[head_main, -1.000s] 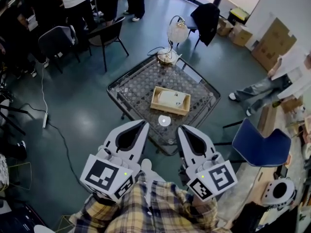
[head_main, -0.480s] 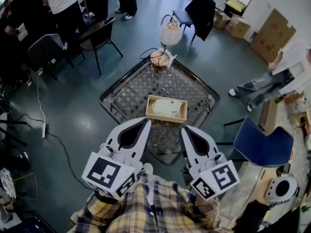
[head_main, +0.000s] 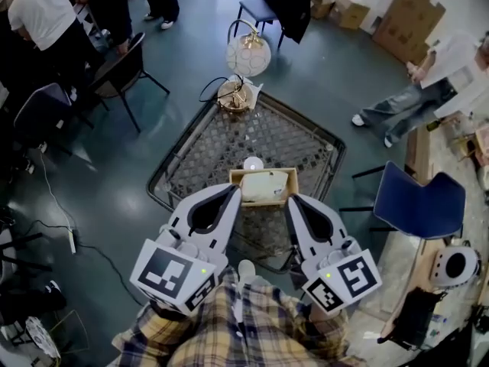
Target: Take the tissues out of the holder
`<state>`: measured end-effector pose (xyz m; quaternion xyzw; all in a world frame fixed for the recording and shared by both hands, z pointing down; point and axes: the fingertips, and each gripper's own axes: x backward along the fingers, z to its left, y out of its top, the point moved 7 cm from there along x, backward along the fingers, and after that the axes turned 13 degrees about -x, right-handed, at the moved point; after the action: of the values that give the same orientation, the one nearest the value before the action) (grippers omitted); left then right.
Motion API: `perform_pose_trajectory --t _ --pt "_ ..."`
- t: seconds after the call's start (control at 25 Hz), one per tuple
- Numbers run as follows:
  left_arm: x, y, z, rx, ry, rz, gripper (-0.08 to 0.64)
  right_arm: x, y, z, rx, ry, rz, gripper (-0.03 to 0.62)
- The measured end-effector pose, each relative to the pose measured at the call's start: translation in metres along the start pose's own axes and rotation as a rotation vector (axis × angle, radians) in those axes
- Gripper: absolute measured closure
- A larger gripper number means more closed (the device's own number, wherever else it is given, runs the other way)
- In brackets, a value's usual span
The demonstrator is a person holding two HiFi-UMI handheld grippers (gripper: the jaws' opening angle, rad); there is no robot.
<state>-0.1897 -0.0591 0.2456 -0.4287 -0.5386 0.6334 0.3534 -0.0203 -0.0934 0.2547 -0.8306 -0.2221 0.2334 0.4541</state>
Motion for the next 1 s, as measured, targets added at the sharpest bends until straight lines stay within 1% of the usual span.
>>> perform_pose_trajectory --t 0.28,0.52,0.72,1.0 --pt "-0.036 0.004 0.070 0.011 -0.113 0.023 0.548 -0.050 0.014 -0.009 -0.024 -0.149 -0.042 0.583" --pt "-0.057 0.000 0.103 0.001 -0.248 0.062 0.548 -0.073 0.007 -0.010 -0.068 -0.292 -0.090 0.583" --pt "-0.078 -0.011 0.105 0.005 -0.337 0.100 0.548 -0.071 -0.001 -0.017 -0.094 -0.380 -0.100 0.583" --pt "-0.104 -0.028 0.076 0.007 -0.456 0.163 0.548 -0.040 -0.008 -0.033 -0.136 -0.491 -0.122 0.583"
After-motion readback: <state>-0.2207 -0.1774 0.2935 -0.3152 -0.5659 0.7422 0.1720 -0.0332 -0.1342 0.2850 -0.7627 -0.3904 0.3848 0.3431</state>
